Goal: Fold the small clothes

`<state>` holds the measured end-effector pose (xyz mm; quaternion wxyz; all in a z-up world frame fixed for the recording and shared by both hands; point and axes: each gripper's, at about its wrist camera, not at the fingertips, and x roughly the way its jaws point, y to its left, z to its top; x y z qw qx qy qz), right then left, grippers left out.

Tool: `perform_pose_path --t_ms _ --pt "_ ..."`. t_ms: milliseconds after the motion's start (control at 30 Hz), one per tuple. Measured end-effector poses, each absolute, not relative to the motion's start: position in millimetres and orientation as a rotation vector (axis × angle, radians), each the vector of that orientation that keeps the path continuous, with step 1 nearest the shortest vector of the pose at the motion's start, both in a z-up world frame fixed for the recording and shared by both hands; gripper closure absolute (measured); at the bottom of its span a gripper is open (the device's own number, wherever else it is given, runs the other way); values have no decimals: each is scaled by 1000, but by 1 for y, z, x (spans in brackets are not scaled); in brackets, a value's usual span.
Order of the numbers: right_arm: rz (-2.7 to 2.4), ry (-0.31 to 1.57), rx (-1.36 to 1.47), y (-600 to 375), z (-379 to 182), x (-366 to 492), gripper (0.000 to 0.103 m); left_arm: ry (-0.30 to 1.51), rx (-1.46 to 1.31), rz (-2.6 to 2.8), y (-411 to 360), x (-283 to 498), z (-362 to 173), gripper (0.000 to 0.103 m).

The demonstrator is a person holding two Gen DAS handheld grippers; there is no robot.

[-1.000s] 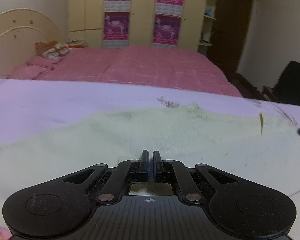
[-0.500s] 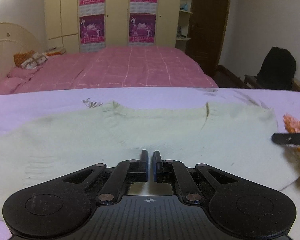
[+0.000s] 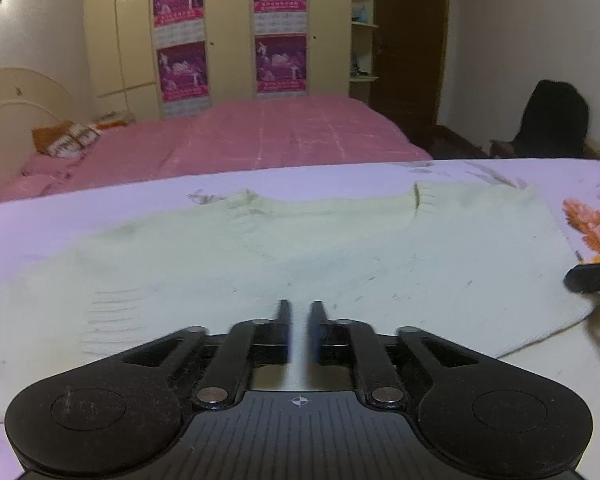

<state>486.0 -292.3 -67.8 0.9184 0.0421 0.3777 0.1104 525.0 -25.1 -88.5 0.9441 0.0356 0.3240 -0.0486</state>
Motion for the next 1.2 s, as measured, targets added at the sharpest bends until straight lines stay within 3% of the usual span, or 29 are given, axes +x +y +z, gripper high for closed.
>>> perform_pose_path --t_ms 67,367,733,900,1200 --pt "210 766 91 -288 -64 484 86 636 76 -89 -25 518 -86 34" --pt "197 769 88 -291 -55 480 84 643 -11 -12 18 491 -73 34" --pt "267 788 214 -247 -45 478 84 643 -385 409 235 390 -96 34" --pt "324 804 224 -195 -47 486 83 562 -653 521 329 353 -122 52" --pt "368 842 209 -120 -50 498 82 407 -931 525 413 350 -155 53"
